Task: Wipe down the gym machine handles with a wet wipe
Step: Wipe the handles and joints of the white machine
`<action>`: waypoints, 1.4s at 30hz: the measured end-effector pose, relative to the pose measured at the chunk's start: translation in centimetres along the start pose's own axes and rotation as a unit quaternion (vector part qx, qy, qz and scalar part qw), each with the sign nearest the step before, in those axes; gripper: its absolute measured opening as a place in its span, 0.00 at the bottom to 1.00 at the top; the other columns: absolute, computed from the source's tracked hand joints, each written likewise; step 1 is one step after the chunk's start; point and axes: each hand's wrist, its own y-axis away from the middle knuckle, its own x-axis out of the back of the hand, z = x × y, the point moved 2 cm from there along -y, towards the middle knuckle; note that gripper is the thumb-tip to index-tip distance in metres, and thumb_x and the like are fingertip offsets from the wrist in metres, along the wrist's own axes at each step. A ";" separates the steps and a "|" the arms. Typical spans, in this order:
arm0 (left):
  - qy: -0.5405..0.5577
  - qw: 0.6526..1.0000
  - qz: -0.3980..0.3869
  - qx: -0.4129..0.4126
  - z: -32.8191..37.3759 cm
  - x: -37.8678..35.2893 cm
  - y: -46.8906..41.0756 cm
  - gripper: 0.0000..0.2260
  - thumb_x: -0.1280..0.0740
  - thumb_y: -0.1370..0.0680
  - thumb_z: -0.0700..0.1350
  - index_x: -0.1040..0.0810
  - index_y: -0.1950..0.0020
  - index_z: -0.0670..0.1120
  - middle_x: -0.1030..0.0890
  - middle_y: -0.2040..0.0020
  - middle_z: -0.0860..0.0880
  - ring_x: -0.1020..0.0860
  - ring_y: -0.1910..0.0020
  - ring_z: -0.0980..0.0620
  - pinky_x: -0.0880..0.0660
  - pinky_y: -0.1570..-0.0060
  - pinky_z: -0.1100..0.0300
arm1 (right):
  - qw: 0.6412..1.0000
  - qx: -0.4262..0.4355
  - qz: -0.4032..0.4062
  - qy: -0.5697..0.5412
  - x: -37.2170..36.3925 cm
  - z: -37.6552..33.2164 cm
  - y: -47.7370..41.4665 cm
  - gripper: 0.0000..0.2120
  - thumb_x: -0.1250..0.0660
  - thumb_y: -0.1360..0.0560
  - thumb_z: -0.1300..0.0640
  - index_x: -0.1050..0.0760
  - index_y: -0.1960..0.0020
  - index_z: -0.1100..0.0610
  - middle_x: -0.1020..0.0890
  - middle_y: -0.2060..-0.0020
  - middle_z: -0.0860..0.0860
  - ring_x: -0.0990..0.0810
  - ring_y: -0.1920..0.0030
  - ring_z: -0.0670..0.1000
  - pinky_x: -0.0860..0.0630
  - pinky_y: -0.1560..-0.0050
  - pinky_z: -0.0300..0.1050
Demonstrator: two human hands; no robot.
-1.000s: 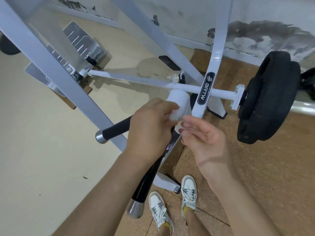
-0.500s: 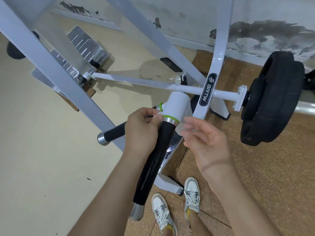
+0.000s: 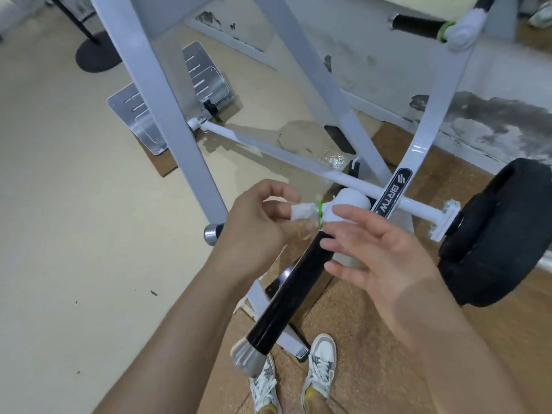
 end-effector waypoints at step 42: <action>0.189 0.979 0.060 0.043 -10.9 14.3 -2.1 0.13 0.32 0.29 0.54 0.22 0.68 0.47 0.26 0.70 0.48 0.30 0.70 0.54 0.31 0.66 0.61 | 0.981 -0.069 0.014 0.182 -16.1 5.9 -6.7 0.08 0.25 0.32 0.57 0.21 0.58 0.59 0.22 0.69 0.52 0.27 0.68 0.50 0.29 0.69 0.38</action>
